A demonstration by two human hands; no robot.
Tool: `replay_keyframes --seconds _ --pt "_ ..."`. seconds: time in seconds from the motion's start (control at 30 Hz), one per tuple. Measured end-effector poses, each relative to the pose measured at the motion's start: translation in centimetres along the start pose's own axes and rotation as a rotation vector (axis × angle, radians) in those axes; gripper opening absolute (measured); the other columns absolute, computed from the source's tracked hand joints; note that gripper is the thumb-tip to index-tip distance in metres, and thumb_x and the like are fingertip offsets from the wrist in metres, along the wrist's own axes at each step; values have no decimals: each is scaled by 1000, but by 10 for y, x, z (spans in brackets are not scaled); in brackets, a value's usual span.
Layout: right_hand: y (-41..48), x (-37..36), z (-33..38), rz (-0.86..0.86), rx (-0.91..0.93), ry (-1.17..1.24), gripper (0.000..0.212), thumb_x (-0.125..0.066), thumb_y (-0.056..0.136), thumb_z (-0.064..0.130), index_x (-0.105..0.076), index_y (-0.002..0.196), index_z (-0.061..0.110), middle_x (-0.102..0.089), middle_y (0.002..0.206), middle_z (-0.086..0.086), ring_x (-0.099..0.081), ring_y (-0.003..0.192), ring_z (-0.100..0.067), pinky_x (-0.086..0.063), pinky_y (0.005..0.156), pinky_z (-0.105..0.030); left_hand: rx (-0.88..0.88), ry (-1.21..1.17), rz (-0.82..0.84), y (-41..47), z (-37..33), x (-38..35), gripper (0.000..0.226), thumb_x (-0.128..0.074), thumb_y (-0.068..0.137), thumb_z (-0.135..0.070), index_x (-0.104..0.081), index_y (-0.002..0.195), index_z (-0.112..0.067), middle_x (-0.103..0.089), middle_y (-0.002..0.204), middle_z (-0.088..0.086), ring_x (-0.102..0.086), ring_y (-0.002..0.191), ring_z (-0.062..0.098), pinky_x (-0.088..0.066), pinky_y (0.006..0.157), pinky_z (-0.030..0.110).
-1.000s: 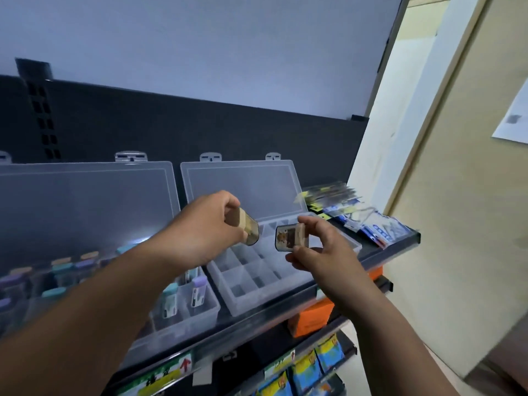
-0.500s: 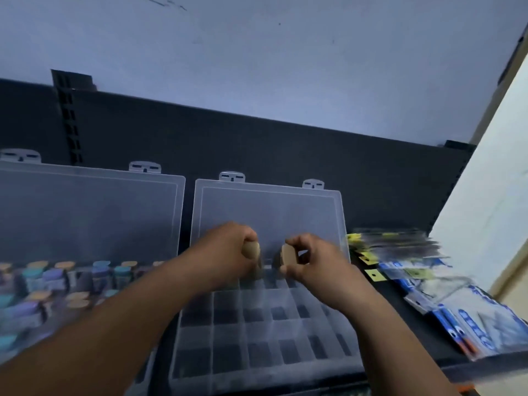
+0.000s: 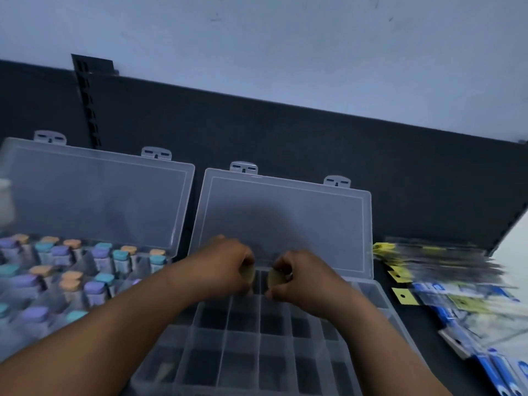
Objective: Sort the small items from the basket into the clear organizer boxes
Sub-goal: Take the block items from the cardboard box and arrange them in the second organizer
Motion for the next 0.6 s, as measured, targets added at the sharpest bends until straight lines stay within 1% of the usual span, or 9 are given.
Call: replay_keyframes --seconds 0.1,0.17,0.23,0.33,0.4,0.47,0.53,0.6 --pt "2 2 0 30 8 -29 50 -82 71 36 -62 114 20 -62 110 1 -59 96 -14 -52 87 -35 18 -20 23 0 -2 1 41 -73 76 -39 -63 114 -26 -59 113 -1 -46 111 19 -46 94 39" --pt "2 4 0 40 16 -35 54 -81 72 37 -60 119 21 -60 114 2 -57 100 -14 -51 90 -35 32 -38 44 -3 -5 2 41 -73 77 -37 -63 115 -26 -58 113 -2 -48 107 17 -47 92 38" --pt "0 5 0 43 19 -32 50 -79 75 36 -60 119 23 -59 114 3 -57 100 -13 -50 90 -34 39 -13 23 -6 -7 3 41 -73 77 -37 -62 116 -27 -59 114 -2 -48 106 17 -46 91 37" --pt "-2 6 4 5 57 -46 46 -74 79 39 -58 120 23 -56 117 2 -56 102 -16 -49 90 -34 68 16 -56 -11 -4 6 51 -71 78 -41 -57 126 -30 -56 124 0 -44 116 21 -42 98 38" --pt "-3 6 10 -51 112 -79 48 -70 83 40 -55 125 22 -53 125 0 -53 110 -18 -45 95 -31 91 -2 -125 -19 0 7 59 -67 81 -44 -47 135 -30 -48 134 -1 -38 125 21 -37 105 38" --pt "-3 3 20 -113 180 -139 54 -65 87 42 -49 134 21 -48 135 -2 -46 122 -20 -39 104 -31 105 4 -228 -33 5 11 62 -63 84 -47 -40 139 -28 -38 144 -1 -30 133 20 -30 110 38" --pt "-2 -1 34 -162 241 -207 63 -60 89 46 -40 143 21 -39 146 -3 -36 134 -22 -31 112 -35 124 95 -328 -48 14 17 68 -58 86 -52 -31 143 -27 -26 152 0 -20 141 22 -22 113 41" --pt "-3 -6 51 -176 267 -260 71 -55 91 51 -27 150 24 -24 157 -3 -21 144 -24 -20 119 -39 172 184 -382 -64 28 23 76 -52 88 -55 -18 149 -26 -10 159 3 -6 146 24 -13 116 43"
Point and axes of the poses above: each hand's wrist, its own y-axis towards the middle knuckle, its own x-axis out of the back of the hand, z = x × y, the point moved 1 cm from there along y, towards the middle knuckle
